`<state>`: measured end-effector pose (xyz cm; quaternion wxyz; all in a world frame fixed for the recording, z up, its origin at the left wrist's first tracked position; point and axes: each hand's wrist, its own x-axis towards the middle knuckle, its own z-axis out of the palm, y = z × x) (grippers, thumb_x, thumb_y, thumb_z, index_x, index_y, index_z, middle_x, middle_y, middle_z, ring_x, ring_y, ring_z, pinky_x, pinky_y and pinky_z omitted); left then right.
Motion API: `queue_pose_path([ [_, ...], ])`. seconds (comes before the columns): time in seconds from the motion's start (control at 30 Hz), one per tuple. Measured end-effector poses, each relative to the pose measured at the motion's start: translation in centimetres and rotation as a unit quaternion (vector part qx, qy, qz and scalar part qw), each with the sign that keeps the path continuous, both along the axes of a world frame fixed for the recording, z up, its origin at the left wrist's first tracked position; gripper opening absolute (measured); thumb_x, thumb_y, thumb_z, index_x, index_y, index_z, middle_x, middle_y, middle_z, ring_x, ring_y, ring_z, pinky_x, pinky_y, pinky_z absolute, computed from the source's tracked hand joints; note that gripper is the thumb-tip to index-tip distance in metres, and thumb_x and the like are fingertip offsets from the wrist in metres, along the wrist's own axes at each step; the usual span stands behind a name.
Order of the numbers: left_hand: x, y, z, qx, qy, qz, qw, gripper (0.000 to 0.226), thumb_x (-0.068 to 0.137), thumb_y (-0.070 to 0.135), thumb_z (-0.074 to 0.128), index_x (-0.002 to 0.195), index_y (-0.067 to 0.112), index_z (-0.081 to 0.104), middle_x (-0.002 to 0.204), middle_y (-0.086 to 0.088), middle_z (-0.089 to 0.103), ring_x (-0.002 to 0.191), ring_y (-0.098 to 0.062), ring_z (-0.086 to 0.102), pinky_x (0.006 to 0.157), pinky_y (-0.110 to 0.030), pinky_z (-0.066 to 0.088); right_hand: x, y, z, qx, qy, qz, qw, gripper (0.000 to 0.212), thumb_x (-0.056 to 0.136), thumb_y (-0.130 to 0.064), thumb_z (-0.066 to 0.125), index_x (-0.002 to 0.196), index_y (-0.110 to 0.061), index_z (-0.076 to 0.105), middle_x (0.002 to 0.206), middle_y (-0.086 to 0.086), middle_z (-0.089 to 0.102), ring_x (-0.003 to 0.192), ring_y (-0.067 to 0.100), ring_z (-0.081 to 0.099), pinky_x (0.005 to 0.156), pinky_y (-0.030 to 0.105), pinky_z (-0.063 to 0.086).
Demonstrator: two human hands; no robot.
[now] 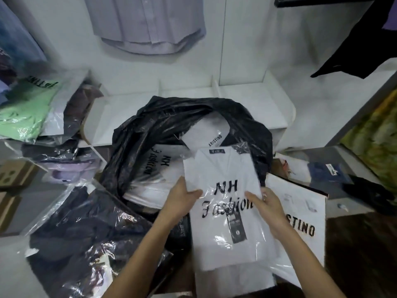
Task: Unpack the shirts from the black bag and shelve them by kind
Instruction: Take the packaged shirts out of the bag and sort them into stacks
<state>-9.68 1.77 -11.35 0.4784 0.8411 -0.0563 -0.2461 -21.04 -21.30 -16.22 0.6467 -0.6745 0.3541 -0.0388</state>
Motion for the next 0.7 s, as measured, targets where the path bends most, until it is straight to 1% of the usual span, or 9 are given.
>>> queue_pose_path([
  [0.1,-1.5,1.0,-2.6,0.1,-0.012,-0.071,0.992,0.029,0.088,0.026,0.071,0.115,0.016,0.065,0.107,0.002,0.071,0.096,-0.017,0.066,0.068,-0.02,0.043,-2.2,0.2,-3.6,-0.038,0.057,0.033,0.997,0.035,0.086,-0.039,0.08,0.1,-0.011,0.064,0.096,0.009,0.071,0.091,0.023,0.068,0.073,0.029,0.049],
  [0.17,-2.0,1.5,-3.5,0.147,-0.016,-0.092,0.985,0.014,0.083,0.031,0.071,0.089,0.018,0.069,0.086,0.005,0.07,0.088,-0.018,0.066,0.064,-0.022,0.041,-3.0,0.4,-5.2,-0.05,0.07,0.057,0.995,0.036,0.083,-0.036,0.084,0.107,-0.016,0.066,0.098,-0.003,0.075,0.091,0.015,0.072,0.083,0.032,0.056],
  [0.23,-2.0,1.7,-3.8,0.194,-0.018,-0.081,0.977,0.026,0.08,0.034,0.075,0.068,0.02,0.057,0.071,0.007,0.061,0.074,-0.016,0.061,0.055,-0.021,0.037,-3.4,0.5,-6.1,-0.062,0.048,0.061,0.995,0.048,0.08,-0.03,0.087,0.122,-0.026,0.064,0.107,-0.01,0.077,0.097,0.008,0.074,0.093,0.041,0.059],
  [0.37,-1.7,1.0,-3.6,0.305,-0.045,-0.105,0.945,0.037,0.08,0.051,0.076,0.088,0.018,0.063,0.087,0.002,0.064,0.086,-0.022,0.064,0.065,-0.028,0.042,-2.6,0.6,-5.6,-0.119,0.004,0.07,0.99,0.076,0.078,-0.024,0.089,0.125,-0.065,0.046,0.119,-0.008,0.067,0.105,0.007,0.068,0.091,0.033,0.056],
  [0.4,-1.6,0.7,-3.3,0.338,-0.055,-0.12,0.932,0.043,0.081,0.056,0.074,0.09,0.016,0.061,0.091,0.0,0.065,0.09,-0.024,0.065,0.069,-0.028,0.042,-2.3,0.6,-5.4,-0.138,0.009,0.077,0.987,0.082,0.078,-0.025,0.089,0.134,-0.063,0.042,0.126,-0.007,0.06,0.113,0.008,0.062,0.096,0.03,0.05],
  [0.47,-1.4,0.6,-2.7,0.385,-0.07,-0.138,0.91,0.049,0.082,0.064,0.07,0.085,0.017,0.055,0.096,-0.003,0.068,0.094,-0.026,0.066,0.071,-0.029,0.042,-1.8,0.8,-4.9,-0.196,0.026,0.099,0.975,0.085,0.081,-0.024,0.085,0.151,-0.039,0.039,0.139,-0.002,0.047,0.128,0.013,0.047,0.106,0.03,0.04],
  [0.57,0.4,1.4,-2.1,0.399,-0.101,-0.11,0.905,0.047,0.089,0.063,0.062,0.085,0.016,0.064,0.095,-0.004,0.07,0.093,-0.028,0.068,0.072,-0.031,0.046,-0.4,1.7,-4.3,-0.306,-0.031,0.129,0.943,0.074,0.087,-0.022,0.081,0.152,-0.025,0.046,0.151,0.002,0.038,0.141,0.017,0.034,0.116,0.034,0.032],
  [0.67,3.6,2.2,-2.3,0.309,-0.193,-0.038,0.931,0.02,0.096,0.029,0.057,0.106,0.017,0.071,0.102,-0.008,0.074,0.098,-0.033,0.069,0.077,-0.037,0.054,2.3,2.8,-3.2,-0.338,-0.097,0.175,0.919,0.058,0.091,-0.021,0.076,0.145,-0.023,0.055,0.145,-0.003,0.042,0.138,0.011,0.035,0.116,0.02,0.028],
  [0.7,4.8,2.2,-2.7,0.277,-0.211,-0.04,0.936,0.025,0.093,0.014,0.055,0.114,0.016,0.069,0.109,-0.008,0.074,0.103,-0.032,0.069,0.08,-0.039,0.055,3.3,3.3,-2.8,-0.333,-0.11,0.197,0.916,0.055,0.092,-0.022,0.074,0.144,-0.023,0.056,0.142,-0.006,0.043,0.136,0.009,0.037,0.114,0.014,0.026],
])
